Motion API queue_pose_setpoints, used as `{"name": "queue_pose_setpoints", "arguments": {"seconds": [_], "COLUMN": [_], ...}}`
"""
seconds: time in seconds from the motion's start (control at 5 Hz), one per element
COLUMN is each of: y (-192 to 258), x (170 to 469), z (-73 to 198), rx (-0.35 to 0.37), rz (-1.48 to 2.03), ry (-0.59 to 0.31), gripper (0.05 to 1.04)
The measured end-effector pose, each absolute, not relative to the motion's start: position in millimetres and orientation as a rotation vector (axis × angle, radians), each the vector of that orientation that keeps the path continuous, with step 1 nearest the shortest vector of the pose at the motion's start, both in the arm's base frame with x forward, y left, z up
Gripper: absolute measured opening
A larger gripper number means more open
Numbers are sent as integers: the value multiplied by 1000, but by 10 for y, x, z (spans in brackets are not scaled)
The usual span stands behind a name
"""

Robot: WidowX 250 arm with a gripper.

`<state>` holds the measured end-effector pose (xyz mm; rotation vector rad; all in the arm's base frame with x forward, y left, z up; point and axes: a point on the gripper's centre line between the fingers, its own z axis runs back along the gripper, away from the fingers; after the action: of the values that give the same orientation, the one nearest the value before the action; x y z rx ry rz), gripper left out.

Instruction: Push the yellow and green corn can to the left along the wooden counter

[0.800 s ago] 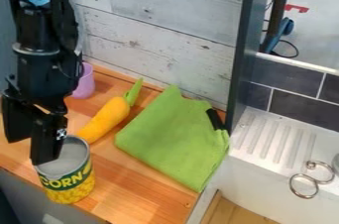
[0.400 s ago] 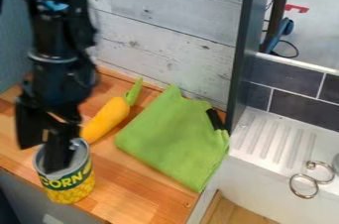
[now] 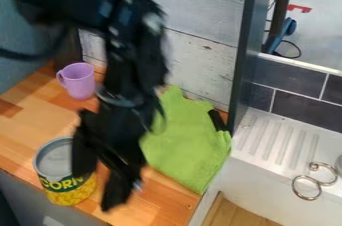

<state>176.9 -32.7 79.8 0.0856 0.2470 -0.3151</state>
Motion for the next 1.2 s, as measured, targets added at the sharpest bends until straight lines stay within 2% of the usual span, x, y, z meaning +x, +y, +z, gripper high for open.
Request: {"name": "queue_pose_setpoints", "arguments": {"seconds": [0.2,0.4,0.8,1.2], "y": [-465,-455,-231,205], "x": [1870,1878,1939,1927], "z": [646,507,306,249], "rx": [84,102,76,81], "rz": [-272,-239,-182,-123], "ry": [204,242,261,317], "gripper": [1000,1000,1000,1000]}}
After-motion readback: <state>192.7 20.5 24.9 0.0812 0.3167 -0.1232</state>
